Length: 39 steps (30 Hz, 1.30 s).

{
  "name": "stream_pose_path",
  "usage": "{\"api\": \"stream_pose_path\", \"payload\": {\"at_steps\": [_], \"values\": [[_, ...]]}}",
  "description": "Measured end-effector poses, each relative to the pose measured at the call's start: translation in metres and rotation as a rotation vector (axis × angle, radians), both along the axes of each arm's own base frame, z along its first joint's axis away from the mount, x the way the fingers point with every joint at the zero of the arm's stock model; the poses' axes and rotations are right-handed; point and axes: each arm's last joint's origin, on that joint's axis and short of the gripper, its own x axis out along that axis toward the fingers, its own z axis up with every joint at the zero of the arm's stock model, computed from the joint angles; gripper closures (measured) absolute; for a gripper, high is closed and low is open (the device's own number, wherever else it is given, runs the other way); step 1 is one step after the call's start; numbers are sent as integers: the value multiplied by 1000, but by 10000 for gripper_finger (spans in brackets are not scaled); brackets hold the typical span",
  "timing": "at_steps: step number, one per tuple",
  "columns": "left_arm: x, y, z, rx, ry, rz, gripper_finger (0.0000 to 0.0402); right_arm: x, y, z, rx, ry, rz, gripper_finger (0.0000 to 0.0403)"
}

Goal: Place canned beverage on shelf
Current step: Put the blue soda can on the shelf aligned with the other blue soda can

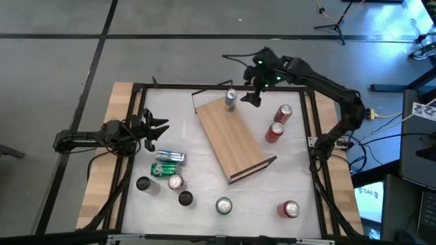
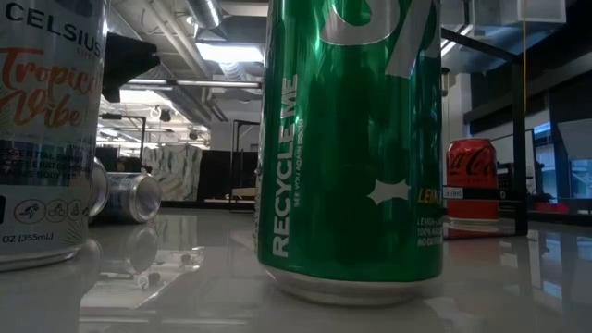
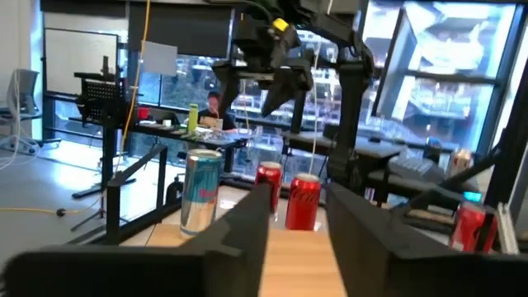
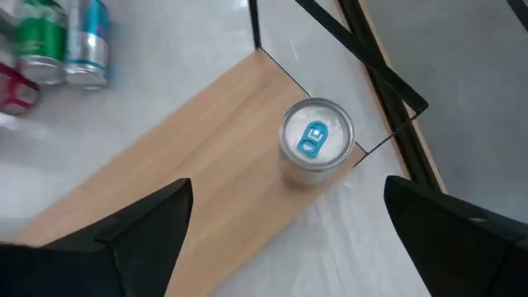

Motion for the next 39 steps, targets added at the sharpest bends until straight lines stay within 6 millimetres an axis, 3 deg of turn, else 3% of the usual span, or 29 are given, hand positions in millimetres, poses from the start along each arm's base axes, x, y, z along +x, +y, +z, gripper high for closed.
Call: {"api": "stream_pose_path", "payload": {"at_steps": [9, 17, 20, 29, 39], "values": [[3, 0, 10, -45, -50, -12, 174, -30, 49, 37, -24, -45, 92, 10], [19, -1, 44, -62, 106, -62, 168, -46, 97, 54, -85, -41, 196, 10], [28, -1, 56, -102, 264, -83, 169, -50, 108, 46, -73, -49, 222, 10], [49, -4, 79, -234, 786, -169, 170, -56, 124, -5, -31, -151, 202, 10], [58, -15, 61, -300, 1188, -283, 170, -36, 152, -34, -31, -299, 345, 10]]}}
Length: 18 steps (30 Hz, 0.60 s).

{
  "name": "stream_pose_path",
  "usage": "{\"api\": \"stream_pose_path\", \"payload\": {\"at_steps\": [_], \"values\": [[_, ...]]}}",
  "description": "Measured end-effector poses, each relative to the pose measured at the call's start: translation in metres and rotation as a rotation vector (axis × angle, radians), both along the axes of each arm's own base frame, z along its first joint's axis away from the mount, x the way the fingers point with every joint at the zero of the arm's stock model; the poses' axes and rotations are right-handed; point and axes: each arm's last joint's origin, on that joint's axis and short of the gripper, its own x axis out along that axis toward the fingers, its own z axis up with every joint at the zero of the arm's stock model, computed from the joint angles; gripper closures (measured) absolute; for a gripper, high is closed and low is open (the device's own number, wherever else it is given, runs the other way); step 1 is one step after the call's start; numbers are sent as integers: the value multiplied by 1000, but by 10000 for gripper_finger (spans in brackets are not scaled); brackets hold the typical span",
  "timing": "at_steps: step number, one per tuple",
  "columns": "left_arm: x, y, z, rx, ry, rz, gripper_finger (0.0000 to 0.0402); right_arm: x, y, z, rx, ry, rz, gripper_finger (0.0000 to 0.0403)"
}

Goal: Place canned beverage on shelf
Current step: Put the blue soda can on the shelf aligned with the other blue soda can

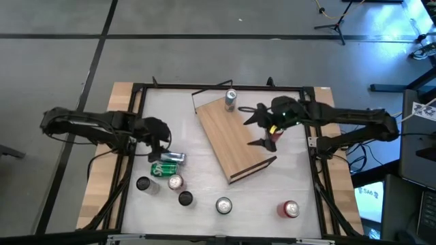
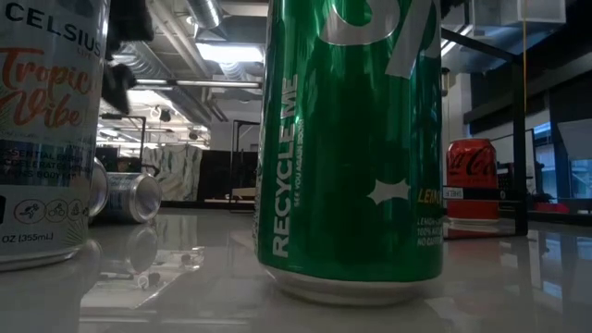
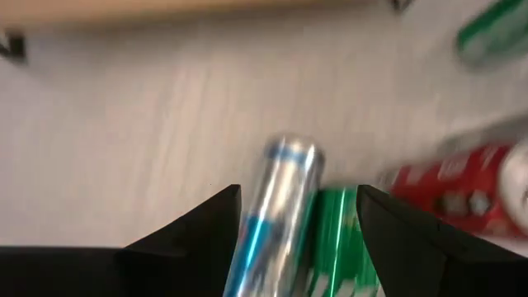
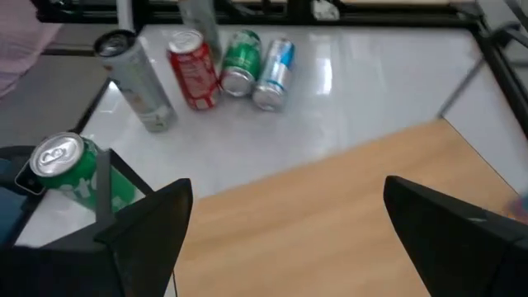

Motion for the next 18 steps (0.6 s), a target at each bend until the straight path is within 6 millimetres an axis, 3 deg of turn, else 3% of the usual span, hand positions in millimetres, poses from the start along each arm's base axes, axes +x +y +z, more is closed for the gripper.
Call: {"api": "stream_pose_path", "payload": {"at_steps": [9, 18], "values": [[0, -7, -15, 42, 184, -43, 170, 16, 15, -11, -2, -30, 62, 10], [10, -10, -28, 50, 284, -60, 170, 27, 14, -24, 1, 20, 60, 10]]}}
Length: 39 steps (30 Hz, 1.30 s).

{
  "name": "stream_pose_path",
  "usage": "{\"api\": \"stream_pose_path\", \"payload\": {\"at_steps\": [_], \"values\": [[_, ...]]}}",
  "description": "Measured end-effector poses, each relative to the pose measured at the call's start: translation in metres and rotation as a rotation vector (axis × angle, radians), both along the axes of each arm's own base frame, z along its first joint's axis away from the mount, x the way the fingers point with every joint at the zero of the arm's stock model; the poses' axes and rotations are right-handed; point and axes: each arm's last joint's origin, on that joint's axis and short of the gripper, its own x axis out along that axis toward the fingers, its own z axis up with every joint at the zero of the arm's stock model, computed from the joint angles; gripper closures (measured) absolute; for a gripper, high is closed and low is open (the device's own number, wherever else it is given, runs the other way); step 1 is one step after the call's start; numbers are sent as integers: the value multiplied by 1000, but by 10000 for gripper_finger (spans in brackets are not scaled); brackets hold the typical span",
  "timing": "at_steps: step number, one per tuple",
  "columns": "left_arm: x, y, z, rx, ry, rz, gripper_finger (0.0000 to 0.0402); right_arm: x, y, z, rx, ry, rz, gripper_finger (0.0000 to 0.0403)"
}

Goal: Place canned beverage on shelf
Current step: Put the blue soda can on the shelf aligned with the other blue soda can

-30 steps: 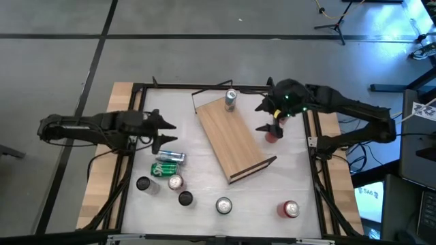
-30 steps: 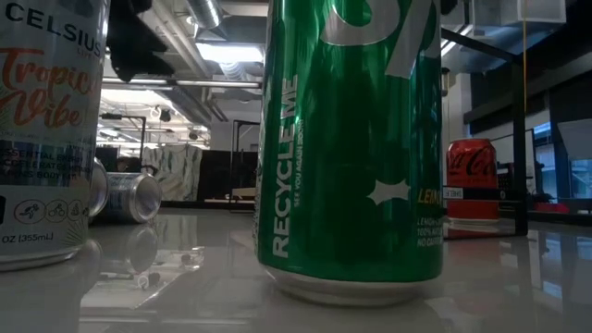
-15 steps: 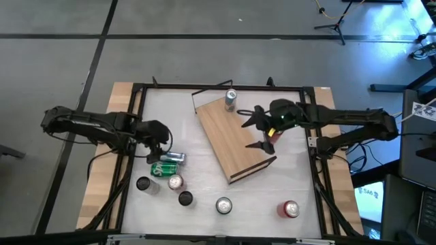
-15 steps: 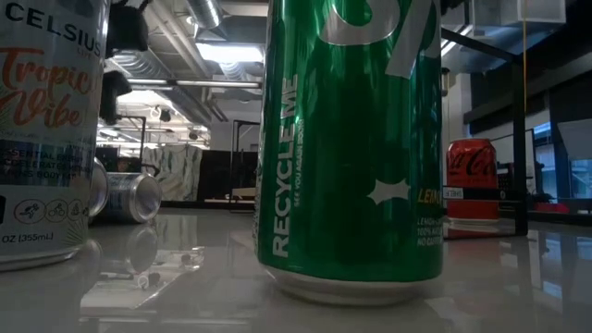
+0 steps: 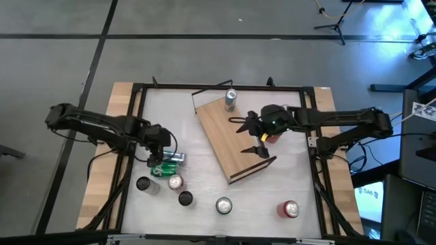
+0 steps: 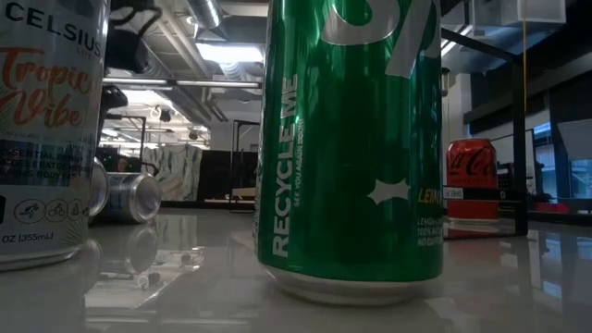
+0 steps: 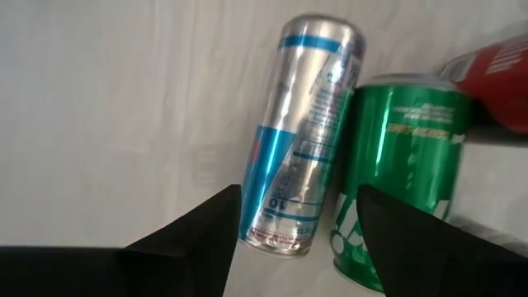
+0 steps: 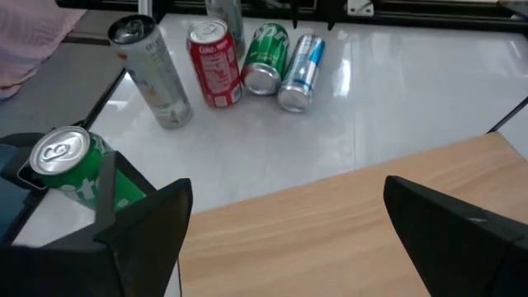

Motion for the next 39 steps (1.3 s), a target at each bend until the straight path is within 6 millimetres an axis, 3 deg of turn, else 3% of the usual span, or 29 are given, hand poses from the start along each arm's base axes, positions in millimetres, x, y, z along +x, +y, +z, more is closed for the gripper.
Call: {"api": "stream_pose_path", "payload": {"at_steps": [25, 39], "values": [[34, -4, -53, -38, 308, -158, 170, 4, 0, -5, 1, 20, -1, 10], [37, 5, -56, -53, 303, -65, 170, 4, 0, -5, 0, 20, -1, 10]]}}
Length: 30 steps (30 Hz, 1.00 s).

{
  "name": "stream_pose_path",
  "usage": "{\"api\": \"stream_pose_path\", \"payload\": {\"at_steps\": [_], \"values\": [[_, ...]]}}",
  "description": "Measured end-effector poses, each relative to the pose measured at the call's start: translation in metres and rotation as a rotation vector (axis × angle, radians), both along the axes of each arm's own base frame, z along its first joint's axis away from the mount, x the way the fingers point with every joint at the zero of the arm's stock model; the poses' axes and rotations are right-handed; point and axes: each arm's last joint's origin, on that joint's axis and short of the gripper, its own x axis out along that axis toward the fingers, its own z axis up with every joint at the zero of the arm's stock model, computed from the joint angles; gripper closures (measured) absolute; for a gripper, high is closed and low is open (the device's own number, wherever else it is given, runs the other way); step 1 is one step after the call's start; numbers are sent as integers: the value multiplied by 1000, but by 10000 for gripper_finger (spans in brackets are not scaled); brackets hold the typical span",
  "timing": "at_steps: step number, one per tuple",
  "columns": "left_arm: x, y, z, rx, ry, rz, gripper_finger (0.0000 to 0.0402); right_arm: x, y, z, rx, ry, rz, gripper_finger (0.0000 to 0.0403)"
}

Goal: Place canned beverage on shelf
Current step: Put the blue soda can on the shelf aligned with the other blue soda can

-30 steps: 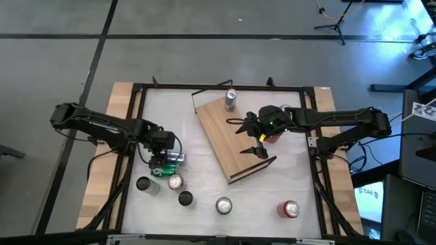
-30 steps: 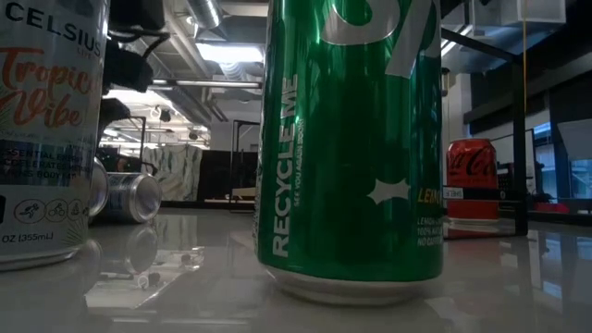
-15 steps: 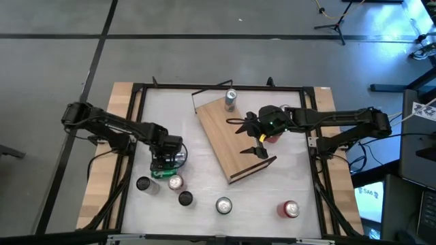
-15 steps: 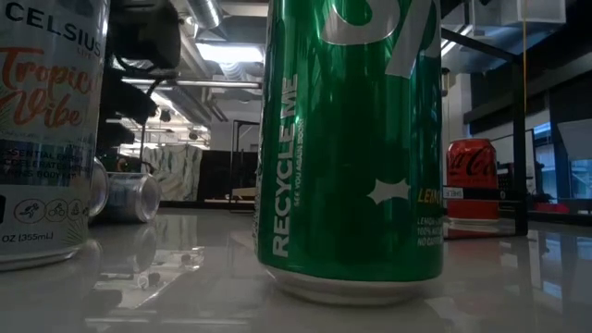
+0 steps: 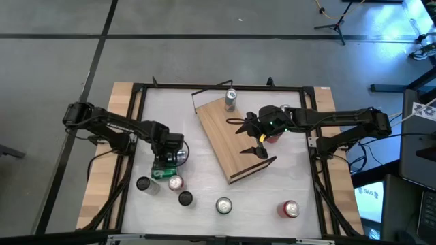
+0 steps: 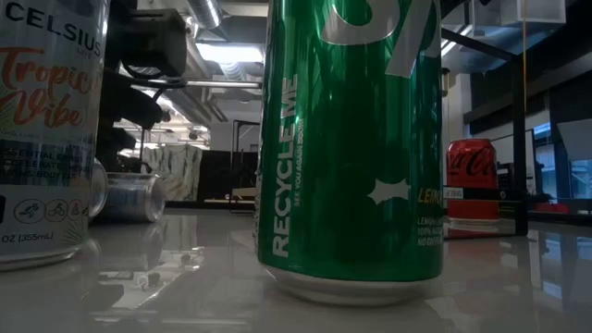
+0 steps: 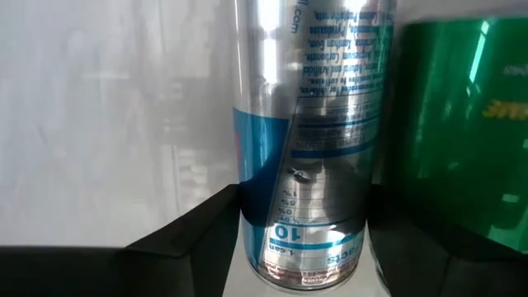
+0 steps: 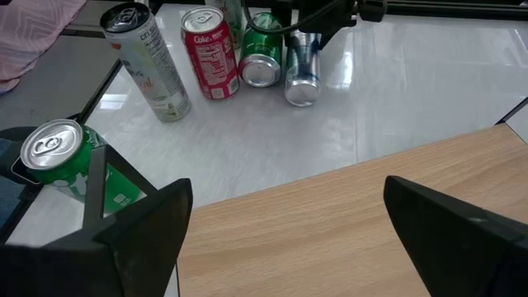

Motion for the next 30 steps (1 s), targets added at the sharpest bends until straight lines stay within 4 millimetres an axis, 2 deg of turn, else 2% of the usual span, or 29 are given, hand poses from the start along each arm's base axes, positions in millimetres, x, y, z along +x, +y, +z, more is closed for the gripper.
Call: {"api": "stream_pose_path", "payload": {"at_steps": [16, 24, 30], "values": [[0, 21, 0, 36, 15, 319, 170, 0, 0, 0, 0, 0, 0, 10], [0, 27, -1, 26, 17, 354, 172, 0, 0, 0, 0, 0, 0, 10], [1, 26, -1, 19, 0, 345, 187, 0, 0, 0, 0, 0, 0, 10]]}}
